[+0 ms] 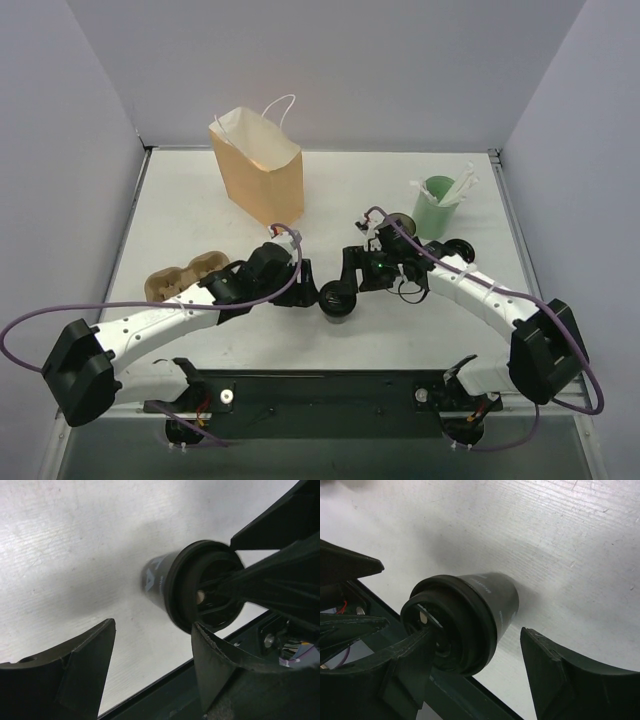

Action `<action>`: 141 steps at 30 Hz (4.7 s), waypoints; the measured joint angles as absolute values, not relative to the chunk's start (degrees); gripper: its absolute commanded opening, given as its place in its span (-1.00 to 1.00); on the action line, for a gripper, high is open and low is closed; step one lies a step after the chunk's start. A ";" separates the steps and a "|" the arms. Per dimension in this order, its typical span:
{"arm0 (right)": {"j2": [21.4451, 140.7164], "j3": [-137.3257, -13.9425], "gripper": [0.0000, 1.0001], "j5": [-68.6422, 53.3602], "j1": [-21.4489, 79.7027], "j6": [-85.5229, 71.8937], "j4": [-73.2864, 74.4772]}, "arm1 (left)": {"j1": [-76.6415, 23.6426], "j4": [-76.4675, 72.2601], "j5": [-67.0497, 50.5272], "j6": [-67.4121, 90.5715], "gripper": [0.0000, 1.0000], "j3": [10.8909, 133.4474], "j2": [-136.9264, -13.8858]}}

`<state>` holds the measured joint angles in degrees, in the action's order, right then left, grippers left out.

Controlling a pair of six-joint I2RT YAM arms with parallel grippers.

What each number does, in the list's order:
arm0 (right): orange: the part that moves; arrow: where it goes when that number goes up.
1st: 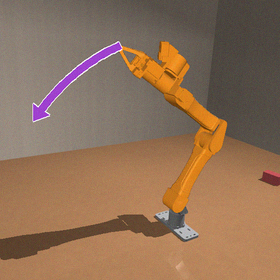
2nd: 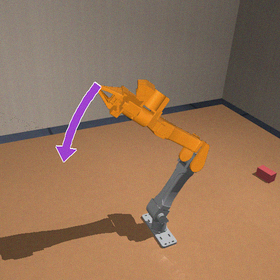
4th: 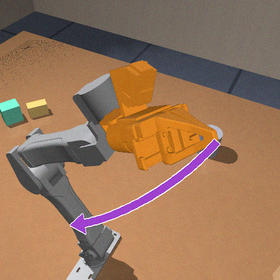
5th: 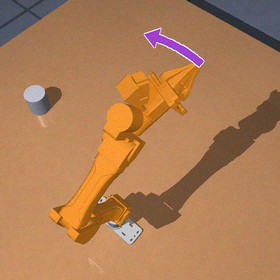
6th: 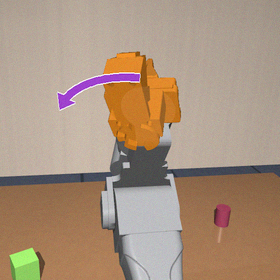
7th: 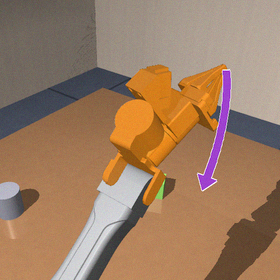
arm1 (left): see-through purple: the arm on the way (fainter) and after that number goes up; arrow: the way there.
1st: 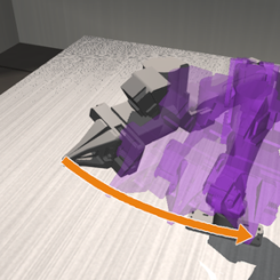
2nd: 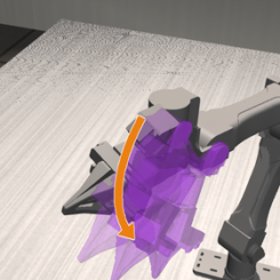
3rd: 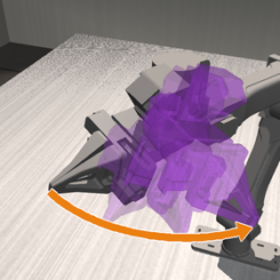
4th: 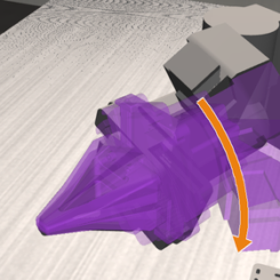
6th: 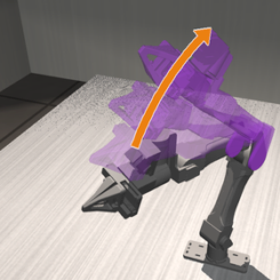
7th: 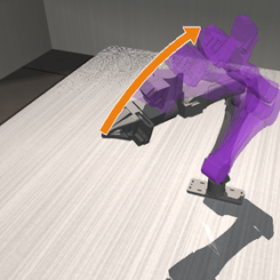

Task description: Pack the takeout coffee

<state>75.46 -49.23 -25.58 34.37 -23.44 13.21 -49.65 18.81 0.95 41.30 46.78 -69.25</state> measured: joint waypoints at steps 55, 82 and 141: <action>81.65 -44.40 -0.10 -29.74 40.14 -36.03 -7.35 | -43.33 2.33 -3.70 41.76 -0.05 34.09 -66.41; 77.89 -44.36 0.15 -29.87 38.20 -37.85 -4.93 | -43.13 -1.45 -2.87 43.81 0.28 28.84 -62.15; 75.11 -37.45 -0.62 -29.26 33.95 -40.64 -9.61 | -42.65 -13.98 -6.13 46.28 -0.03 25.78 -67.40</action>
<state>75.11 -37.45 -29.26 33.95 -40.64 -9.61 -42.65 -13.98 -6.13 46.28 25.78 -67.40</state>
